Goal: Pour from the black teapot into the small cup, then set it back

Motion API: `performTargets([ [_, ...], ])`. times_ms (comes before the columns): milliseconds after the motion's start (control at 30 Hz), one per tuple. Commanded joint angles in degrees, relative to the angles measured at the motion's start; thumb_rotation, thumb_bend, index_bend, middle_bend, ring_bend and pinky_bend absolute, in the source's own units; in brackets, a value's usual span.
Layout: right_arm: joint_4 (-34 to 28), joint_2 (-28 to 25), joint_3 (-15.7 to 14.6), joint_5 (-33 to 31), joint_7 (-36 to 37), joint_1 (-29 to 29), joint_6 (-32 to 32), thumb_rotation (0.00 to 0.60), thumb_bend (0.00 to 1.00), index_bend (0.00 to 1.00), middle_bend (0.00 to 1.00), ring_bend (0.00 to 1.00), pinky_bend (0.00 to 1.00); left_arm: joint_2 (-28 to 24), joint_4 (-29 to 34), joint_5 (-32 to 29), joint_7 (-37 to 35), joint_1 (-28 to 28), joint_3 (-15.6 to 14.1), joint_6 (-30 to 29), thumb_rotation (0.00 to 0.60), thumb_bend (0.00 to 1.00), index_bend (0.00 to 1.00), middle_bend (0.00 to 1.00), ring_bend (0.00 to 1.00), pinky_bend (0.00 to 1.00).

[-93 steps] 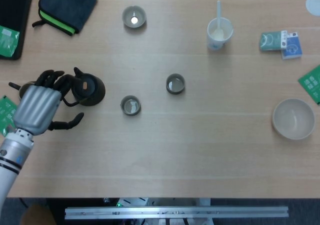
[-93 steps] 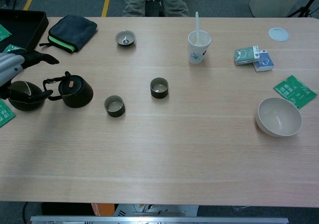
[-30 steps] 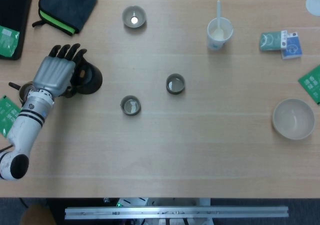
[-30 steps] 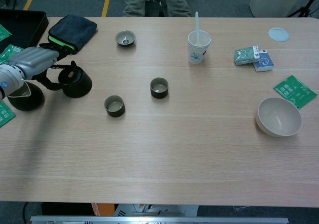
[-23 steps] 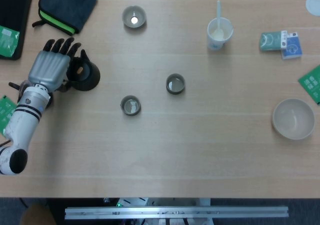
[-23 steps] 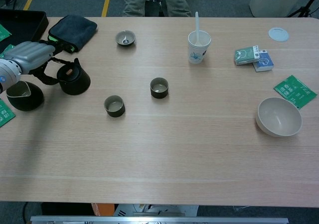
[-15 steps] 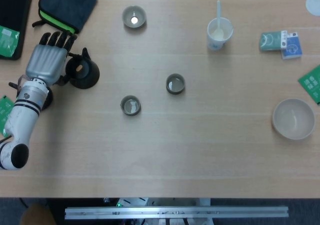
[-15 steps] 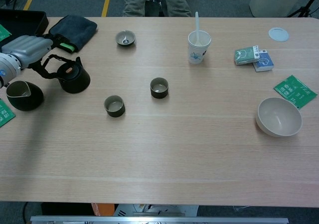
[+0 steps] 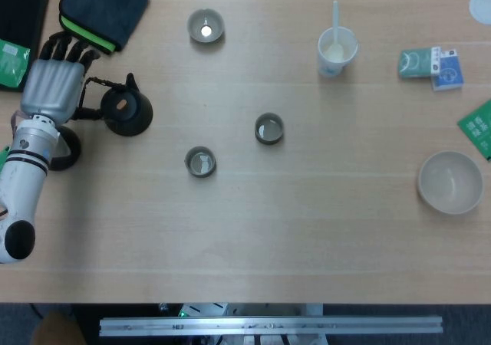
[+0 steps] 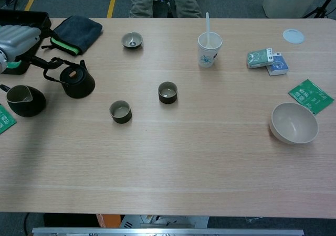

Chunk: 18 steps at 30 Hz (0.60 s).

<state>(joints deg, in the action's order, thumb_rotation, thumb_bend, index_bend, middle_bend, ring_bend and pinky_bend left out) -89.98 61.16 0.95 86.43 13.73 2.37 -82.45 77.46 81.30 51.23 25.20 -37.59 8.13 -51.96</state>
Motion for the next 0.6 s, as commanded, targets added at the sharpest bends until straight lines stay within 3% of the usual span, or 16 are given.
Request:
performTargets([
  [33, 0.3, 0.1, 0.0, -0.2, 0.2, 0.0, 0.1, 0.6, 0.12, 0.31, 0.29, 0.2, 0.25, 0.0, -0.2, -2.4, 1.8, -0.5, 0.1, -0.1, 0.004, 0.21, 0.29, 0.14, 0.03, 0.07],
  [233, 0.8, 0.3, 0.2, -0.5, 0.4, 0.2, 0.7, 0.6, 0.12, 0.31, 0.29, 0.2, 0.25, 0.8, -1.1, -7.9, 7.6, -2.2, -1.1, 0.5, 0.0, 0.19, 0.32, 0.16, 0.03, 0.07],
  [600, 0.6, 0.3, 0.3, -0.7, 0.0, 0.4, 1.0, 0.6, 0.12, 0.31, 0.29, 0.2, 0.25, 3.0, -3.9, -12.1, 13.2, -3.5, -3.2, -0.6, 0.0, 0.19, 0.33, 0.16, 0.03, 0.07],
])
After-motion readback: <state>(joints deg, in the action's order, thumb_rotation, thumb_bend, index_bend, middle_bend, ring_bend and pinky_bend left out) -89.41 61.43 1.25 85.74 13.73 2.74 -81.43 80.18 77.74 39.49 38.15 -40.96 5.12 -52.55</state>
